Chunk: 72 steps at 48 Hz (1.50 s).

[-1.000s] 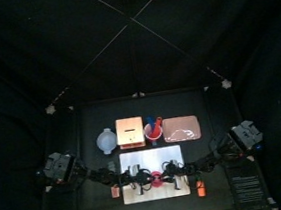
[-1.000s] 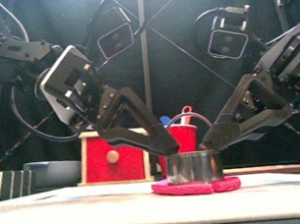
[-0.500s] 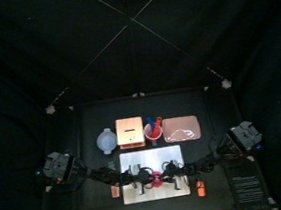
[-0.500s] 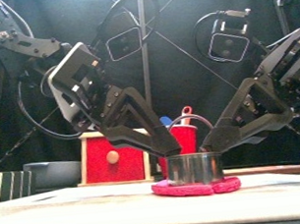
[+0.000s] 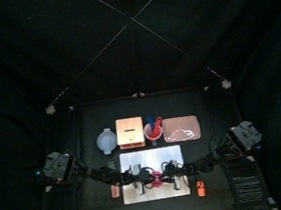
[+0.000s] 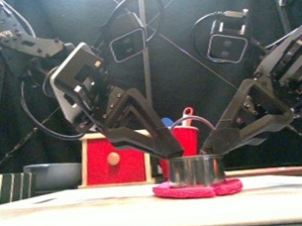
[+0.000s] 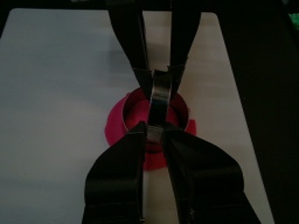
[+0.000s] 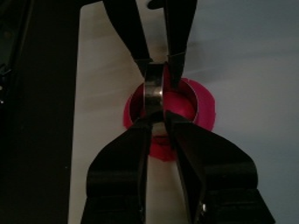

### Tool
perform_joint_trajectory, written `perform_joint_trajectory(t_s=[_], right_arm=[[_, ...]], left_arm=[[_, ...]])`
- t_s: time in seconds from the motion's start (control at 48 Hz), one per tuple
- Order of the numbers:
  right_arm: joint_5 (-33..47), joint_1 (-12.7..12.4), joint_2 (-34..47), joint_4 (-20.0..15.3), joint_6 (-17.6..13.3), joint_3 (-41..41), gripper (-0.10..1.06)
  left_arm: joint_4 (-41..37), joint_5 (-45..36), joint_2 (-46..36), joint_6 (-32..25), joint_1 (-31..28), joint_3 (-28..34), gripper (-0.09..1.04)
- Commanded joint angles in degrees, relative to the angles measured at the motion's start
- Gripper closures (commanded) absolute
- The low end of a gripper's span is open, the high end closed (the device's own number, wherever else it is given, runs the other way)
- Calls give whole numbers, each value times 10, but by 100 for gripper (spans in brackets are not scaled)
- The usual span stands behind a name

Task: Get the cutter from the drawer then cut the dough then place the extra dough in the bowl
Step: Place the extra dough in the bowl

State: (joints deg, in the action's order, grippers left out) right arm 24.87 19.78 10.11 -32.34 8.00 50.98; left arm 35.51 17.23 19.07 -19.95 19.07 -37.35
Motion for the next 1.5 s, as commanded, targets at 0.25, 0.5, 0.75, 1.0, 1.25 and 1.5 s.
perform_joint_trajectory(t_s=[0.25,0.5,0.75,1.0,1.25,1.5], right_arm=[[-36,-15,20,-2,-1,-6,38],[-36,-17,8,2,0,-4,38],[-39,-25,-27,29,1,-10,38],[-47,-33,-73,54,-2,-16,37],[-61,-34,-78,62,2,-31,33],[-60,-33,-77,77,-1,-37,18]], left_arm=[[17,-66,41,4,4,1,41],[17,-64,40,4,4,1,41],[14,-18,4,3,4,0,41],[-7,60,-23,1,4,-7,37],[-10,82,-22,3,-9,-1,27],[-11,102,-24,1,-13,8,13]])
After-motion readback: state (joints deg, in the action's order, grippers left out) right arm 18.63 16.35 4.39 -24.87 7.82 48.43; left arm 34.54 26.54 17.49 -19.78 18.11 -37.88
